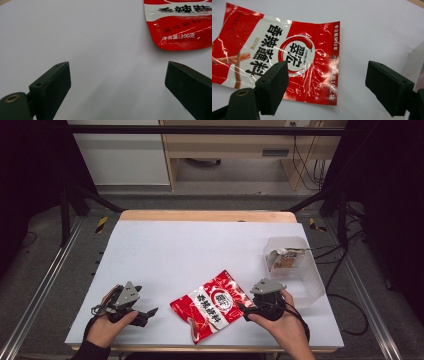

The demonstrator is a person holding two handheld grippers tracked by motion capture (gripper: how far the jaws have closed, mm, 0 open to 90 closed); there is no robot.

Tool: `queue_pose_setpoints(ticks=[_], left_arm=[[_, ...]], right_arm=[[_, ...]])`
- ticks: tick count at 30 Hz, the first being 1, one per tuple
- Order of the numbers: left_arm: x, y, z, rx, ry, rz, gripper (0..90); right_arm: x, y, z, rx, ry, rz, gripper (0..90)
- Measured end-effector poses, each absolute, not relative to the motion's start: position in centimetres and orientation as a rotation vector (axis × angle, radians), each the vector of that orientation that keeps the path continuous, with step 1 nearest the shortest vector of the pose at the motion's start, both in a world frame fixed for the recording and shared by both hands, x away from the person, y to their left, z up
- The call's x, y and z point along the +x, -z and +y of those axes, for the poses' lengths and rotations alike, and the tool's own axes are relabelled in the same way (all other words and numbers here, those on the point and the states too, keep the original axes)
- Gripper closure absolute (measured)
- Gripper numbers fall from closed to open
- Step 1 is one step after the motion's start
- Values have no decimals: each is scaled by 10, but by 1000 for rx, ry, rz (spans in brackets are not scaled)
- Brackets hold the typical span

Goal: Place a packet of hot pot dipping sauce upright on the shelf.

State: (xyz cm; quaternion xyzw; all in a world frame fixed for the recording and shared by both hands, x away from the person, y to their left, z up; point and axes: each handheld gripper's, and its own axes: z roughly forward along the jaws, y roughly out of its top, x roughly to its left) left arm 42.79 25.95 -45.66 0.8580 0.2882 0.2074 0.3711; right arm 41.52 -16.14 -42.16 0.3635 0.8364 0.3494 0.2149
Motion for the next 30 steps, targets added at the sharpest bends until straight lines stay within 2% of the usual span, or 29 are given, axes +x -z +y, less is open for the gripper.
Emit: queue_pose_setpoints(ticks=[6,16,30], left_arm=[[427,456,254,2186,-520,740,64],[424,449,241,2142,-545,727,81],[424,453,211,2137,-540,713,84]], right_arm=[[415,435,-159,1042,-965,2290,175],[407,454,-156,1106,-988,2301,93],[415,471,-158,1193,-961,2336,113]])
